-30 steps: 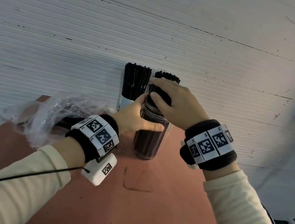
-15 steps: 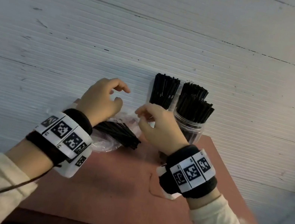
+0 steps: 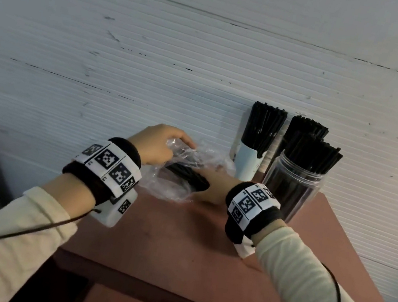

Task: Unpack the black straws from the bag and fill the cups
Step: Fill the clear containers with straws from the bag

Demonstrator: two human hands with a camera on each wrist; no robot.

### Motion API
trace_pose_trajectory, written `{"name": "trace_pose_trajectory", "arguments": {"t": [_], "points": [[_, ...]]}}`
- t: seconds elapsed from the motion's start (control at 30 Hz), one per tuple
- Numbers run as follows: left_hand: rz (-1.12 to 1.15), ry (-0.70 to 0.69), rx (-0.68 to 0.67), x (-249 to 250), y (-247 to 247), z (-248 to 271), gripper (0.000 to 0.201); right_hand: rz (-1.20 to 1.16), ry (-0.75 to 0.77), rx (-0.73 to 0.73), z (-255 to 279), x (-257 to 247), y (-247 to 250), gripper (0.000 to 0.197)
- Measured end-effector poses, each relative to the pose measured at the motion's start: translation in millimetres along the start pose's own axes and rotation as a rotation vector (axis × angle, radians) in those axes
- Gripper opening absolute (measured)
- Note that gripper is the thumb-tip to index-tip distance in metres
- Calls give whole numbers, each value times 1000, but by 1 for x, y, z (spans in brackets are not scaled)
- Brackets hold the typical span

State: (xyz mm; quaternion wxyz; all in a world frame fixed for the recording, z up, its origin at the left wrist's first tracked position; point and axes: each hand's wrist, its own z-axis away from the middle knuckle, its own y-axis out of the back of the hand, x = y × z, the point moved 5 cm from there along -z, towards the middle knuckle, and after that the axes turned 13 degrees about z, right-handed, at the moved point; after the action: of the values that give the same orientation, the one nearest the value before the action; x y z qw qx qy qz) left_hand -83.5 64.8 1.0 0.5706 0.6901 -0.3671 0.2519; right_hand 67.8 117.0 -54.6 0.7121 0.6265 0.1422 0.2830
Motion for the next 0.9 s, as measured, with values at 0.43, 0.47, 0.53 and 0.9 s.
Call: {"name": "trace_pose_trajectory", "arguments": {"t": [0.43,0.47,0.53,0.9], "points": [[280,-57,35,-7,12,-5,41,-96,121,20,-4,-14,1,74],[273,-54,68,-9,15,-6,39,-96,150,19,-2,-15,2,67],[259,-48,140,-13,19,-6,34,-83,179,7,2,-17,5,51],[257,-42,232,-12,26,-6,36,-252,41,227,6,2,19,34]]}}
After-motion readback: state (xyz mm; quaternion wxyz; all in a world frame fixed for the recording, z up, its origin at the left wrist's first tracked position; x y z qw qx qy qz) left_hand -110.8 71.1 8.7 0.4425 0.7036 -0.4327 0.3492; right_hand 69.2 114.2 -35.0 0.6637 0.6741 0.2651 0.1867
